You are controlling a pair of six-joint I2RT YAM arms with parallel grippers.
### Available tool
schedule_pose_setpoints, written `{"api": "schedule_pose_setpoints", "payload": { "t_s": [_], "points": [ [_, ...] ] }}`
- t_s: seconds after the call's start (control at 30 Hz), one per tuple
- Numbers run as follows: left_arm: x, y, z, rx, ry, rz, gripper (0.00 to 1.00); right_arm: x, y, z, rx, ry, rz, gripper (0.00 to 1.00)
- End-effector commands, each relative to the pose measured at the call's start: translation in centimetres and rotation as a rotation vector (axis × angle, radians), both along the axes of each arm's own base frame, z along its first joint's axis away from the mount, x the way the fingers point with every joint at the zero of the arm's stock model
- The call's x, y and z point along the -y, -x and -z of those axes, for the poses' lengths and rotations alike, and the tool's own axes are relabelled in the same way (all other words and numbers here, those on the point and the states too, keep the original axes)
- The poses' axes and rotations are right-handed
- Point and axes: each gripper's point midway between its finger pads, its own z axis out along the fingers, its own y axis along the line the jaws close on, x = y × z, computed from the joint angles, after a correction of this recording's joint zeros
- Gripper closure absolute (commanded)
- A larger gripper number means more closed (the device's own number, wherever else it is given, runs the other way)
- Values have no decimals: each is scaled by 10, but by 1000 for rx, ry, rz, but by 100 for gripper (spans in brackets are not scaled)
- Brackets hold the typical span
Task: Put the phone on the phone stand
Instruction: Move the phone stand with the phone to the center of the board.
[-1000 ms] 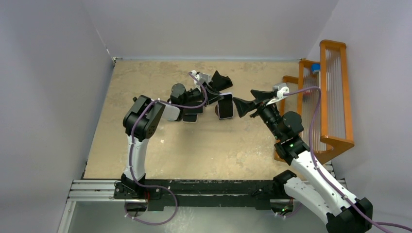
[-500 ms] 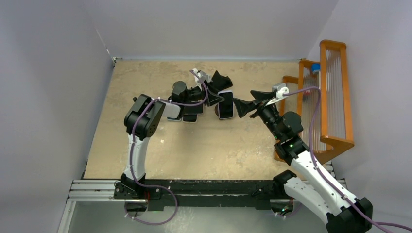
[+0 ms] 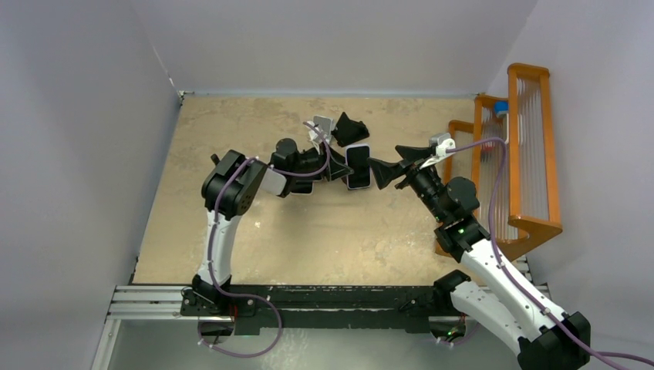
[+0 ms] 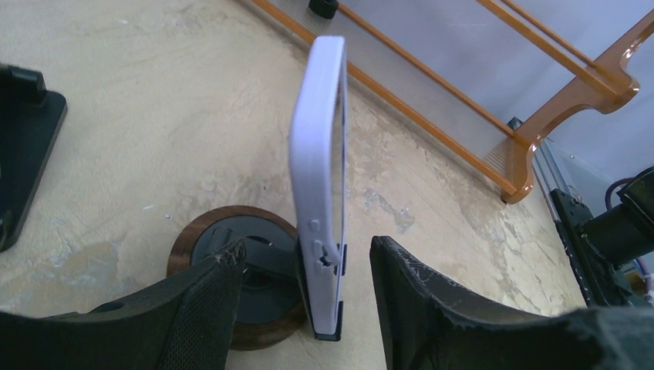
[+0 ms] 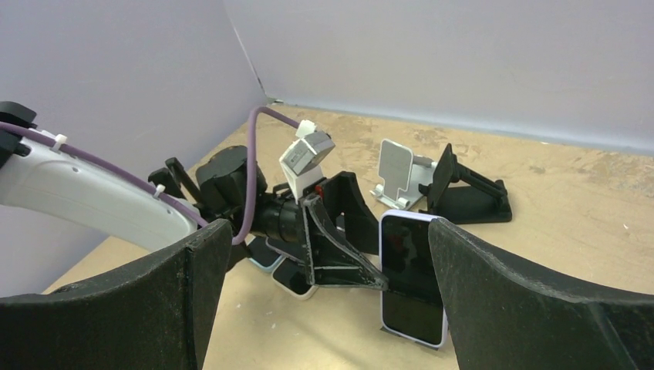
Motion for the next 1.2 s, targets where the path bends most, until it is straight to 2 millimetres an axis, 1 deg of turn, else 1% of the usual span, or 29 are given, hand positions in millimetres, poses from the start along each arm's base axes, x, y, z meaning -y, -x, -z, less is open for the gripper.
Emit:
{"api": "schedule_pose_setpoints", "payload": {
  "t_s": [0.0, 0.2, 0.27, 0.37, 0.4, 0.43, 0.5, 0.57, 0.7, 0.9, 0.97, 1.07, 1.13, 1.17],
  "points": [
    [3, -12, 5, -24, -1, -5, 41, 0, 1, -14, 52, -6, -7, 1],
    [11, -11, 15, -62, -22, 28, 42, 0, 1, -14, 53, -4, -6, 1],
    [14, -10, 17, -66, -24, 41, 49, 0, 0, -13, 52, -2, -5, 1],
    [18, -9, 19, -69, -25, 65, 69, 0, 0, -13, 52, -1, -4, 1],
    [19, -8, 19, -71, -24, 75, 73, 0, 0, -13, 52, 1, -3, 1],
    [21, -8, 18, -68, -21, 91, 77, 1, 0, -13, 51, 0, 0, 1],
    [24, -4, 18, -70, -19, 133, 79, 1, 1, -13, 53, -1, 2, 1],
    [29, -1, 20, -72, -18, 177, 84, 2, 1, -13, 54, 0, 3, 1],
    [40, 3, 20, -67, -24, 241, 99, 2, 0, -13, 54, 1, 6, 1],
    [56, -2, 12, -46, -13, 293, 100, 3, 0, -15, 59, 0, 14, 1],
    [65, -5, 3, -23, 5, 317, 100, 4, 0, -16, 61, -2, 17, 1],
    [81, -7, -8, 2, 30, 359, 100, 5, 0, -17, 64, -3, 23, 1],
    [96, -10, -16, 24, 40, 388, 100, 5, -1, -18, 67, -7, 25, 1],
    [104, -10, -14, 14, 33, 401, 100, 5, 0, -20, 72, -9, 25, 1]
  ]
}}
